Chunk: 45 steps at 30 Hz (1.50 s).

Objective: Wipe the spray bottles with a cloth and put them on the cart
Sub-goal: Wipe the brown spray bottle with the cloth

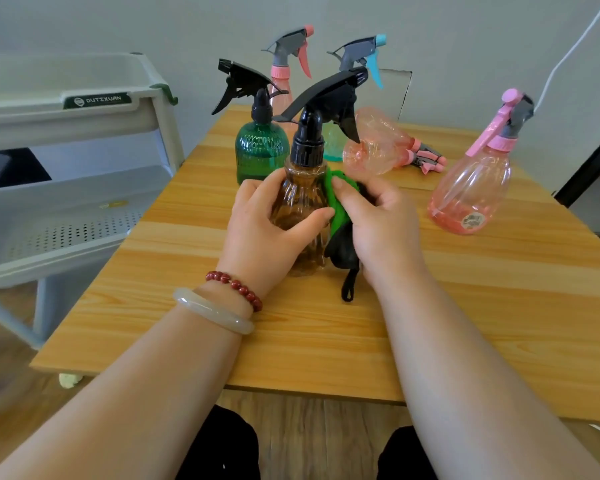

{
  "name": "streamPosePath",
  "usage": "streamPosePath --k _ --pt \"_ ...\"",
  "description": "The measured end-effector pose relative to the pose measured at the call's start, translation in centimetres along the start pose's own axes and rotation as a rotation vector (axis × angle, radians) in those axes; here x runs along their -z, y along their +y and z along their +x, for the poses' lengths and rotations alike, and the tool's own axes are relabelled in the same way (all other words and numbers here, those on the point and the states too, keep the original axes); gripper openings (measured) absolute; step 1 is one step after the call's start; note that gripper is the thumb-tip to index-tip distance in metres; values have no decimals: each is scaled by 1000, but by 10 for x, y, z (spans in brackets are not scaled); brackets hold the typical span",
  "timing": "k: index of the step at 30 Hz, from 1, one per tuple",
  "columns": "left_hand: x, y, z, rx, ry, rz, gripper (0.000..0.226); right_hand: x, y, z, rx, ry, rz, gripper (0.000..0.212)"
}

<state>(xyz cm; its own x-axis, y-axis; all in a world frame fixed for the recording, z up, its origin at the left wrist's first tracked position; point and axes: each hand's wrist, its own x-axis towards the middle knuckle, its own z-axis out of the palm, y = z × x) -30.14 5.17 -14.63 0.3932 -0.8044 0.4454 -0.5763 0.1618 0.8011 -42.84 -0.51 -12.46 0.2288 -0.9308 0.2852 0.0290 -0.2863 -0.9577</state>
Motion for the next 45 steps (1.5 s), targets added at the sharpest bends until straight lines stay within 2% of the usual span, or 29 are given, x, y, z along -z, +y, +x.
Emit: streamPosePath --k 2,3,5,6,8,10,12,14,16,18,20,23,24,26,28,30,32,35,36,38,42,44,45 --pt "0 0 0 6 1 6 58 4 5 5 -42 -4 -279 10" --pt "0 0 0 10 1 5 58 6 5 6 -122 -17 -425 8" --pt "0 0 0 10 -3 -1 57 9 7 9 -266 -46 -572 10" --pt "0 0 0 9 -2 -2 58 9 9 9 -281 -38 -587 11" --pt "0 0 0 1 6 -2 59 6 8 7 -179 4 -464 8" --pt "0 0 0 -17 12 6 61 0 4 2 -22 34 -114 11" --pt "-1 0 0 -31 9 20 63 -3 5 0 99 13 39 19" --pt "0 0 0 -23 -4 19 64 0 7 2 34 -12 -105 15" --pt "1 0 0 -4 -13 -18 61 6 5 5 -153 -29 -369 9" --pt "2 0 -1 30 -2 -89 57 10 9 8 -283 -48 -507 9" --pt "3 1 -2 70 -1 -157 49 7 11 7 -218 -14 -455 7" --pt "1 1 -2 92 -52 -238 40 0 6 3 -44 36 1 16" --pt "1 2 -2 92 -67 -231 42 0 4 2 9 25 47 19" --pt "-1 1 -3 70 -81 -151 52 3 3 3 8 -16 -97 15" --pt "-2 0 -2 56 -77 -52 64 7 4 6 -145 -57 -378 9" --pt "-1 1 -1 67 -68 -25 68 10 6 8 -252 -73 -529 7" --pt "1 2 -1 54 -61 -24 68 8 7 7 -166 -35 -465 10" --pt "2 5 -2 11 -48 -31 62 4 4 4 -19 34 -51 10" --pt "2 6 -3 15 -44 -47 59 3 5 4 4 36 -5 6" --pt "2 6 -4 36 -34 -71 55 4 5 5 -7 8 -93 8" --pt "3 4 -3 59 -48 -99 51 13 5 9 -251 -65 -498 18" --pt "3 4 -4 56 -53 -110 49 12 5 8 -246 -54 -541 13" --pt "3 4 -4 53 -53 -113 48 10 4 6 -206 -32 -481 14"
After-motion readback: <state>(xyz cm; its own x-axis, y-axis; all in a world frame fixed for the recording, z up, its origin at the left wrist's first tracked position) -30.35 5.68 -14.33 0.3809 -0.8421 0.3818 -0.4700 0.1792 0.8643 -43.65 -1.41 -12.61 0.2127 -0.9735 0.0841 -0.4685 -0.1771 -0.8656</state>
